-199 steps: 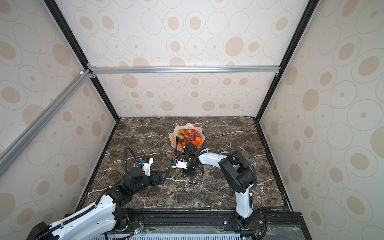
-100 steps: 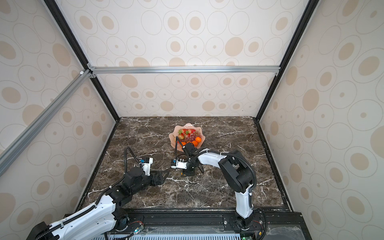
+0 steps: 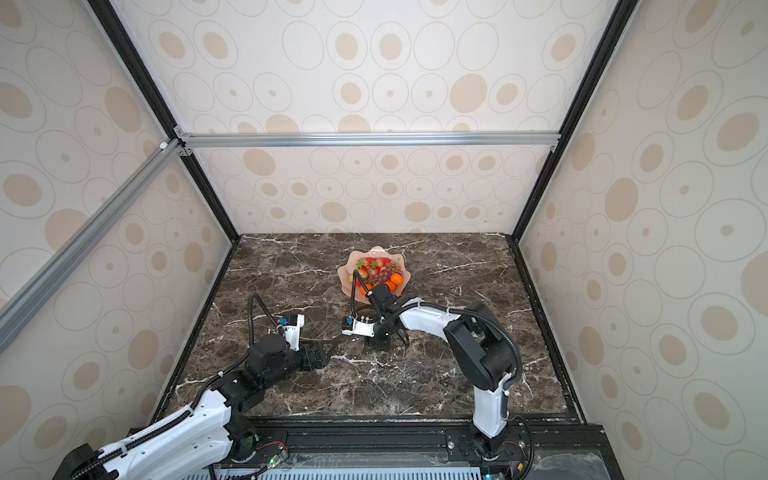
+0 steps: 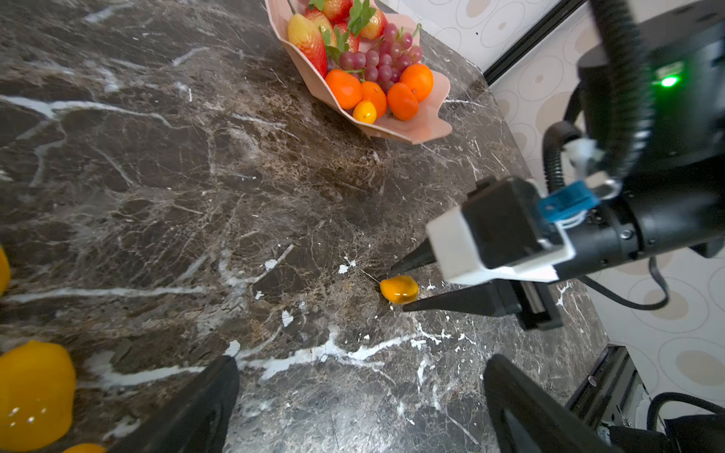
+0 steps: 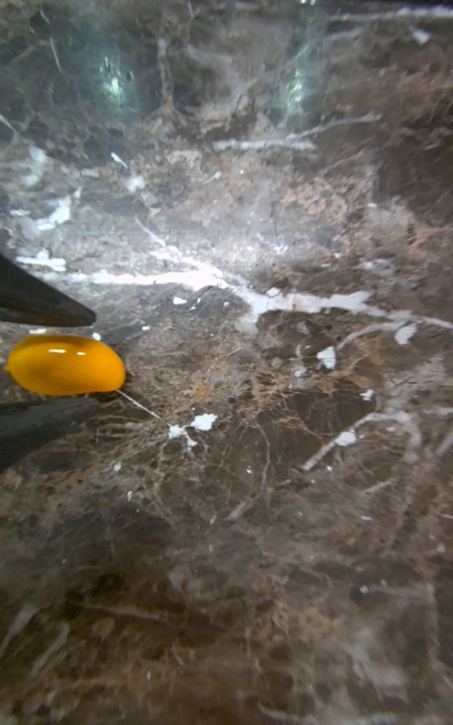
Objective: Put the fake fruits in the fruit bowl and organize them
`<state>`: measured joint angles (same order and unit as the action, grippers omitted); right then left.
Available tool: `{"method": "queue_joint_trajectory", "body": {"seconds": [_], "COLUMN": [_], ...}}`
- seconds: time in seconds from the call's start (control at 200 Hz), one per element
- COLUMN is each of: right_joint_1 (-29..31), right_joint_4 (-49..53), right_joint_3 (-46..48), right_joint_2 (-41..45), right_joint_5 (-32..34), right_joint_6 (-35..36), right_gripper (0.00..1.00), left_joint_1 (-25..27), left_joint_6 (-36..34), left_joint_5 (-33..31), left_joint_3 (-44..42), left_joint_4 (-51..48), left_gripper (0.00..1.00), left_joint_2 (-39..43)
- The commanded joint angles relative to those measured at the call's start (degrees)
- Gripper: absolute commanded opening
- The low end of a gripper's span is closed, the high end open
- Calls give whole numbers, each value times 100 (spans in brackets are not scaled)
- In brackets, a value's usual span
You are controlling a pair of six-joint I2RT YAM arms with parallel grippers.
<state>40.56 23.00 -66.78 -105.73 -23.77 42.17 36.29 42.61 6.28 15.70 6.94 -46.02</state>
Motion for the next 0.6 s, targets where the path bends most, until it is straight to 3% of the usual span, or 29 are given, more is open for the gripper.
{"method": "queue_joint_trajectory", "body": {"seconds": [0.0,0.29,0.595], "right_joint_1": [-130,-697,-420], "right_joint_4": [-372,-1200,681], "right_joint_3": [184,422,16], "right_joint_2": [544,1096,673], "right_joint_5": [-476,-875,-514], "right_joint_6": [-88,-975,381], "right_gripper": [34,30,46], "left_joint_1": [29,-33,-112], "left_joint_6": [-156,-579,-520], "left_joint_5": [-325,-420,-268], "left_joint_3": [366,1022,823], "left_joint_4": [177,305,269], "left_gripper": [98,98,98], "left_joint_2": [-29,-775,-691]}}
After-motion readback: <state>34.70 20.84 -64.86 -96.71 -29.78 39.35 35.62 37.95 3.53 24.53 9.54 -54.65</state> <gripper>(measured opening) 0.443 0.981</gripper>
